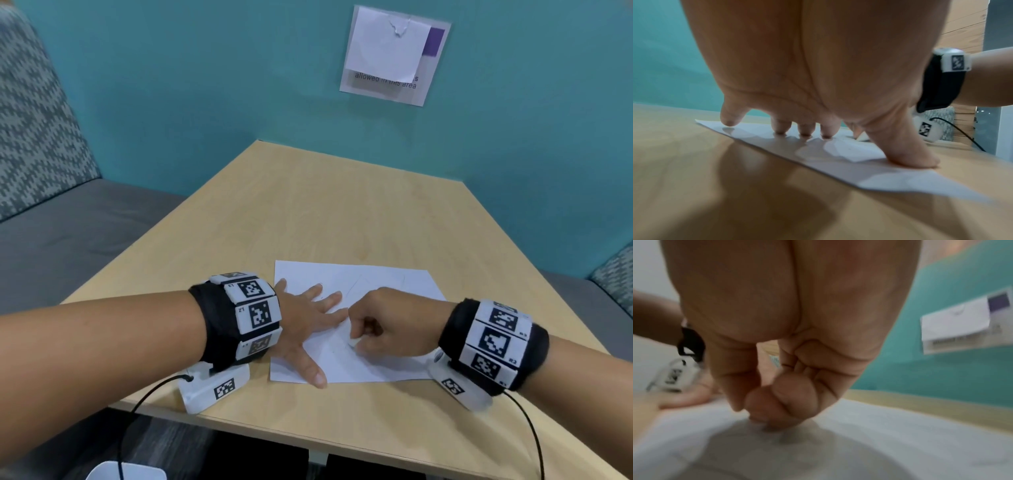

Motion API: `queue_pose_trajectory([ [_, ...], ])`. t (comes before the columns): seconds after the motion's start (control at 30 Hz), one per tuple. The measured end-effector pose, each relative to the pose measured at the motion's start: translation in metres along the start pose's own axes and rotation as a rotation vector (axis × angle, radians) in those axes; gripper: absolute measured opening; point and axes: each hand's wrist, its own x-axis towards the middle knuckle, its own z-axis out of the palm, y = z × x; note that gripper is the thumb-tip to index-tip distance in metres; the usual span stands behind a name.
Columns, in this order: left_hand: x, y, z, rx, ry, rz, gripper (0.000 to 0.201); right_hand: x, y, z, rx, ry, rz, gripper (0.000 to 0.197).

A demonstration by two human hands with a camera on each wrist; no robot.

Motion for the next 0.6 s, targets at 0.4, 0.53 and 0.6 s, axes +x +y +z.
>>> queue_pose_trajectory([
  [0.4, -0.0038, 0.0021, -0.0030, 0.031, -0.023, -0.025, 0.113, -0.0052, -0.0027, 0.0045, 0.005, -0.050, -0.032, 0.014],
  [0.53, -0.0038, 0.0041, -0.0032, 0.016, -0.027, -0.025, 0.113, -0.0070, 0.0031, 0.0031, 0.006, -0.001, 0.007, 0.014],
  [0.6, -0.0043, 0.0027, -0.0029, 0.021, -0.029, -0.033, 0.113, -0.0085, -0.0008, 0.0053, -0.007, -0.027, -0.012, 0.013],
])
